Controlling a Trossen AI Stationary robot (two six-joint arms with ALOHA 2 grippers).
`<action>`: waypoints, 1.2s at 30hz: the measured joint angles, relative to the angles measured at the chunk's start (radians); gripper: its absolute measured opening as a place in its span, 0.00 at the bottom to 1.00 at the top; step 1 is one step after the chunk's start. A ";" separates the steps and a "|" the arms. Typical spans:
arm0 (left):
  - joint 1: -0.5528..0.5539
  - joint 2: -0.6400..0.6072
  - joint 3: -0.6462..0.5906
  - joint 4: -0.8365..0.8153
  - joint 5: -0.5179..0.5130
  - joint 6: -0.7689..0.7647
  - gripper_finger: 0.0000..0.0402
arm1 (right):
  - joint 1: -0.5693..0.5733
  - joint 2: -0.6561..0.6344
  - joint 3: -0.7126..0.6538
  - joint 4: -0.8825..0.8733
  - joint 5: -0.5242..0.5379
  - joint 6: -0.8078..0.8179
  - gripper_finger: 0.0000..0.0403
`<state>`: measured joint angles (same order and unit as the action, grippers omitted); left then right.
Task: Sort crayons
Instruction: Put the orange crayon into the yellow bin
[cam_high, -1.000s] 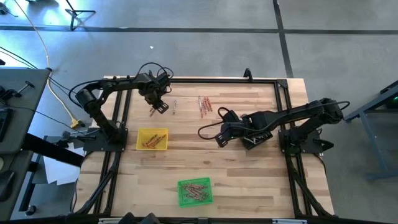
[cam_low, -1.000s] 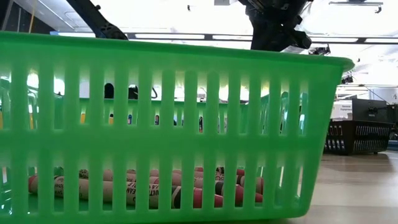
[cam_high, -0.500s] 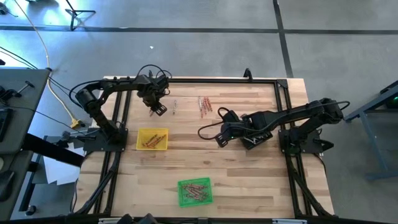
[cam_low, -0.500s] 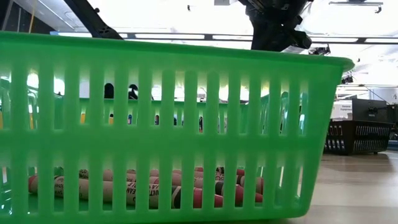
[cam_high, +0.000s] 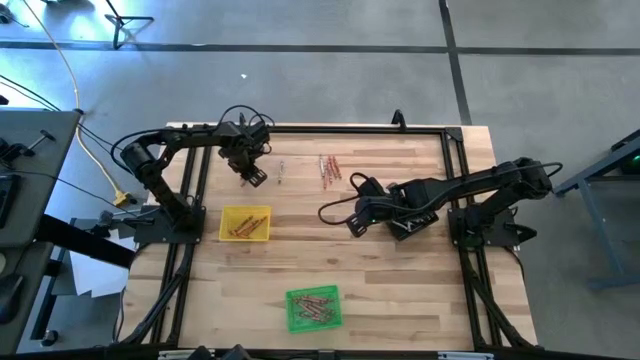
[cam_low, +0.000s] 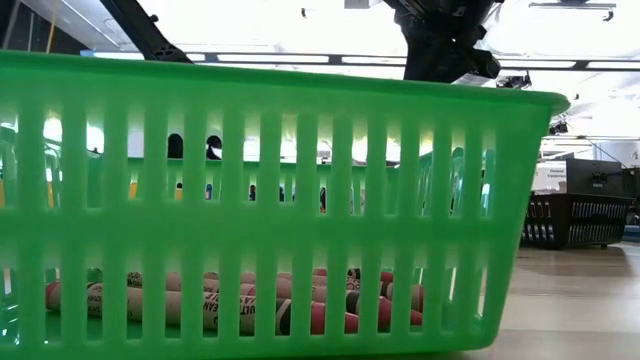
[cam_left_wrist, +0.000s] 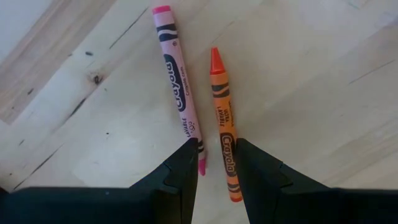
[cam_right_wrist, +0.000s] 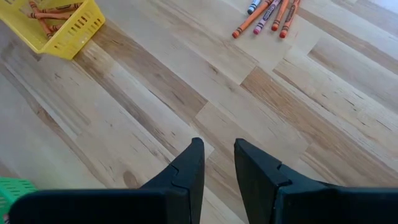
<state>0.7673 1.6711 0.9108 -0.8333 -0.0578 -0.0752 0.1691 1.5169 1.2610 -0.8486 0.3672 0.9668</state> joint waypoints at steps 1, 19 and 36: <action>0.000 0.000 0.000 0.000 0.000 -0.002 0.23 | 0.000 0.000 0.000 0.000 0.000 0.000 0.21; -0.058 0.000 0.017 0.024 -0.056 -0.026 0.23 | 0.000 0.000 0.000 0.000 0.000 0.000 0.21; 0.028 0.003 0.017 0.066 -0.117 -0.045 0.23 | 0.000 0.000 0.000 0.000 0.000 0.020 0.21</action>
<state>0.7949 1.6737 0.9279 -0.7674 -0.1753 -0.1207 0.1689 1.5169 1.2610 -0.8482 0.3672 0.9864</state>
